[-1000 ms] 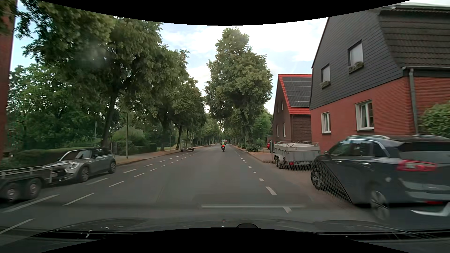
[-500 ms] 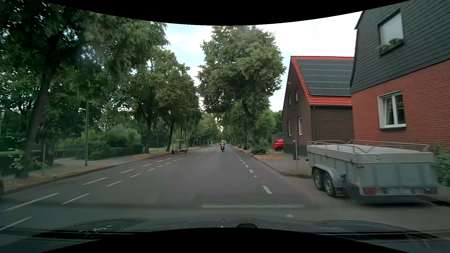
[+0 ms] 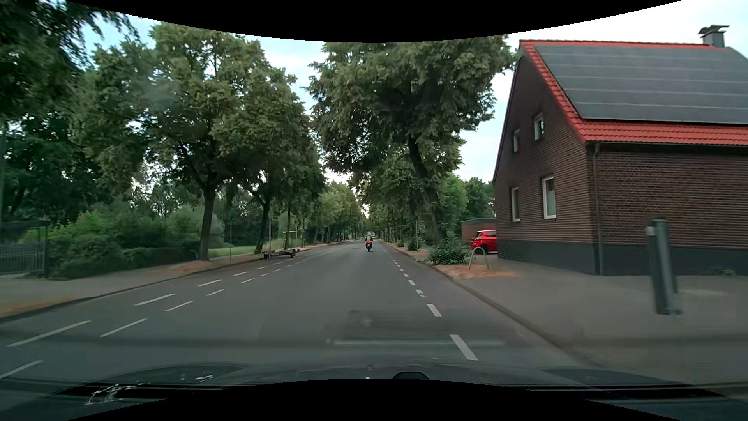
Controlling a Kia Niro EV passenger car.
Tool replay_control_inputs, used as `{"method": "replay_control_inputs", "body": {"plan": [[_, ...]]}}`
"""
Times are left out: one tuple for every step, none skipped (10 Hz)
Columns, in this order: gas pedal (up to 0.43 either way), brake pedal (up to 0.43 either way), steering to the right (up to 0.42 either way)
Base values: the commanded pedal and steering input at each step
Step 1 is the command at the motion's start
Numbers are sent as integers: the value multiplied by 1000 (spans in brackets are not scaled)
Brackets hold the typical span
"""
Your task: Follow the waypoints while adhering to traffic rules and regulations
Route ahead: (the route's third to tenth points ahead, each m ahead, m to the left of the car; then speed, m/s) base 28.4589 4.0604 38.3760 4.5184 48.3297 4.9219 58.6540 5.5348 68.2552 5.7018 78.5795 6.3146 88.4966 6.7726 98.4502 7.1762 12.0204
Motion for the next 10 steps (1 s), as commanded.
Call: {"method": "replay_control_inputs", "body": {"plan": [[150,0,-2],[150,0,-3],[150,0,-4],[150,0,-5],[150,0,-5],[157,0,-5],[157,0,-5],[157,0,-6],[157,0,-6],[157,0,-6]]}}
